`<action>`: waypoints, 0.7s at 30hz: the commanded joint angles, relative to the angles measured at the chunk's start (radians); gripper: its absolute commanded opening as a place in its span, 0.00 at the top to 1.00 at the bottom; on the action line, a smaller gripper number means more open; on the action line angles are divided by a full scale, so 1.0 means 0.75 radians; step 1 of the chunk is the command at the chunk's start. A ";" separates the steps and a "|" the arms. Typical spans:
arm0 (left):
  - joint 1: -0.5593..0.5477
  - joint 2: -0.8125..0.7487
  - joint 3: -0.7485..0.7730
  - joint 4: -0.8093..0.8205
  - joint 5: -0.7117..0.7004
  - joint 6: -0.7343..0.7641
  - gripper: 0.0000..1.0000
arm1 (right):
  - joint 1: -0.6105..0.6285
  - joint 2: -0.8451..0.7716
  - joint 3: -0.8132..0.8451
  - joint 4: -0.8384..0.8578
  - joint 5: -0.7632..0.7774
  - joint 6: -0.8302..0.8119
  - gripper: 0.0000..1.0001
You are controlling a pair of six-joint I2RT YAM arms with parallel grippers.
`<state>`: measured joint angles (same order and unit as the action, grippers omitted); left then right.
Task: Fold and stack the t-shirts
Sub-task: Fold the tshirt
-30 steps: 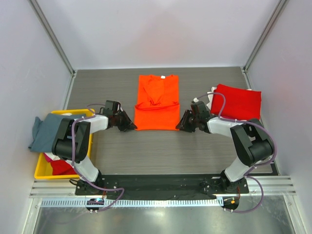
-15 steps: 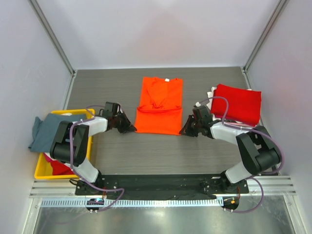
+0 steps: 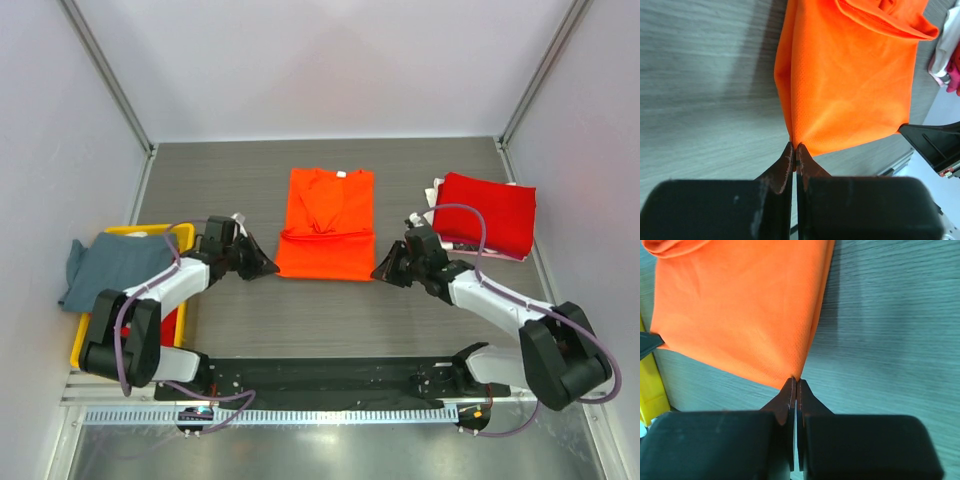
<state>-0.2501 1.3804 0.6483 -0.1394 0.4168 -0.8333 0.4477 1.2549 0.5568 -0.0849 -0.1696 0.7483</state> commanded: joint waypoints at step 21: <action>-0.162 -0.730 -0.020 -0.387 0.066 -0.278 1.00 | 0.006 -0.599 0.090 -0.515 -0.007 0.003 0.99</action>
<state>-0.3683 0.8536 0.5850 -0.3904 0.4320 -0.9985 0.4500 0.8246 0.5343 -0.4072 -0.1860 0.7616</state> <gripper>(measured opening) 0.008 0.026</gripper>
